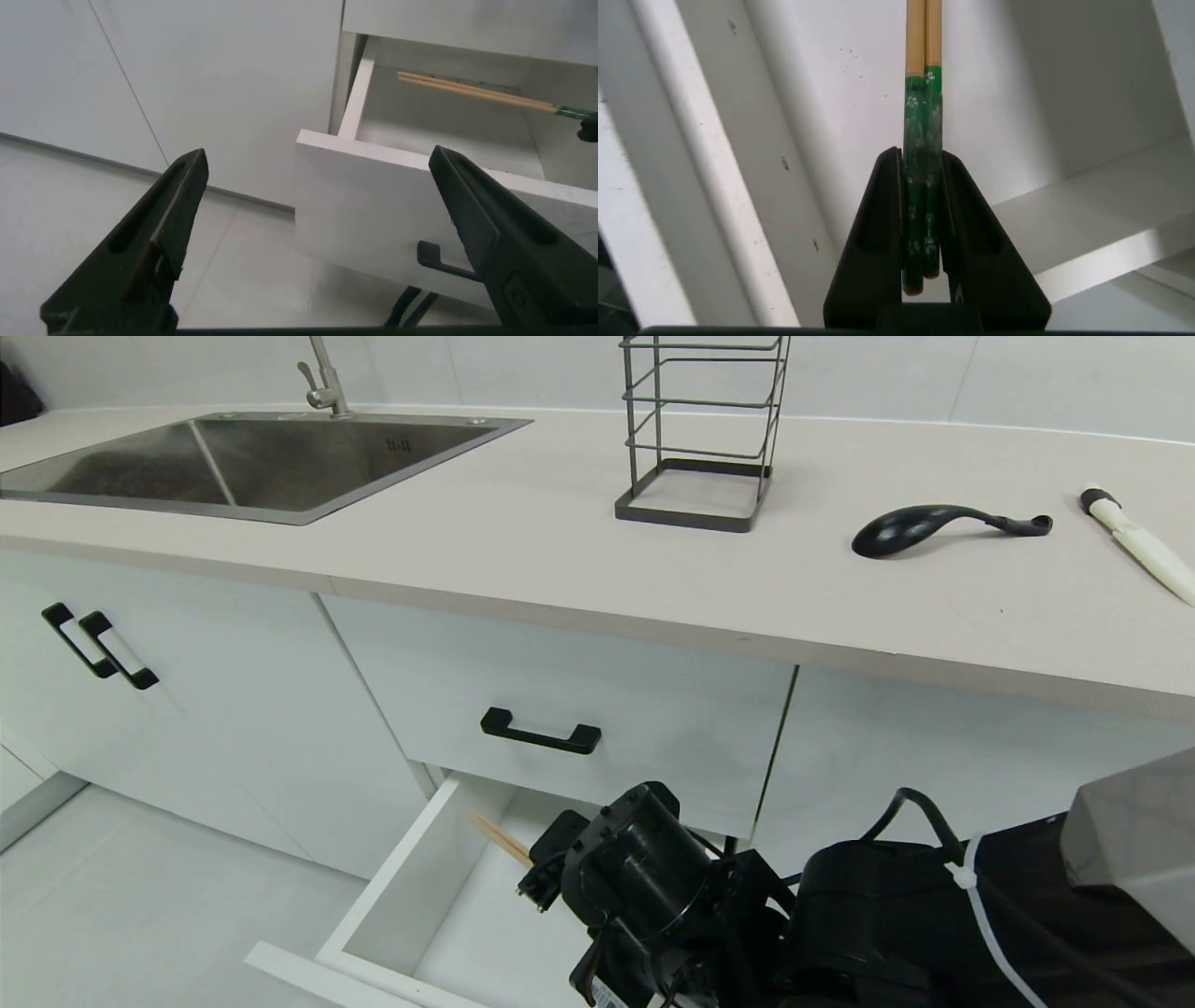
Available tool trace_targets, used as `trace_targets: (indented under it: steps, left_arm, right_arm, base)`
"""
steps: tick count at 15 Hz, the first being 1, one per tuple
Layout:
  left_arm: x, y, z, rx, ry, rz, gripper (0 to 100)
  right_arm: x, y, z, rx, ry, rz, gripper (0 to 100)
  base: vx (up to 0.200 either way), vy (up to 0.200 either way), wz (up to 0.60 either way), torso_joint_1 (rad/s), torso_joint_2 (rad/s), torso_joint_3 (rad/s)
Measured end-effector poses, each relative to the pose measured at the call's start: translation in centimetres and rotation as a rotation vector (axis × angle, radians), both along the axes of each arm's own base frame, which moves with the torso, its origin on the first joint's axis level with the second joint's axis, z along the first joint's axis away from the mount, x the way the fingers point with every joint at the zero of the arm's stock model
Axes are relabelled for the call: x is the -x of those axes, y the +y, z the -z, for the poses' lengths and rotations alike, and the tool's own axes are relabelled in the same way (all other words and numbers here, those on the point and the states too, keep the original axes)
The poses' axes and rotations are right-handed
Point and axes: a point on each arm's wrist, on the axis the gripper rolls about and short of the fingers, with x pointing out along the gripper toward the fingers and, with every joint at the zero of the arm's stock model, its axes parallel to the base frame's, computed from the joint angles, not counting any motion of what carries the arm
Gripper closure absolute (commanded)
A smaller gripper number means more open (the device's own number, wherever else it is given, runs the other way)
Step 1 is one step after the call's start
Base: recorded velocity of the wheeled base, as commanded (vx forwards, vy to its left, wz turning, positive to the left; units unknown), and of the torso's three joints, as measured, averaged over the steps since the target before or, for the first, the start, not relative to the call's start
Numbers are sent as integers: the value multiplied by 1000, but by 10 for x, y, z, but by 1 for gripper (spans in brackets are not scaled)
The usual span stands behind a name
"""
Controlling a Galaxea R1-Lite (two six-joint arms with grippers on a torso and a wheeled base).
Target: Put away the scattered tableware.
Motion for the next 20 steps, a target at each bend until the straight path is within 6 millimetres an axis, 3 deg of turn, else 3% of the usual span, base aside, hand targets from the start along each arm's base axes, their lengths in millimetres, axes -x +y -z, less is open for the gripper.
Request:
trace_targets:
  steps: [8, 20]
  left_arm:
    - [0, 0, 0, 0, 0, -1, 0]
    - [0, 0, 0, 0, 0, 0, 0]
  right_arm:
    - [-23, 7, 13, 19, -16, 74, 100]
    - [-45, 28, 49, 71, 10, 90, 100]
  base:
    - [0, 0, 0, 0, 0, 0]
    - [0, 0, 0, 0, 0, 0]
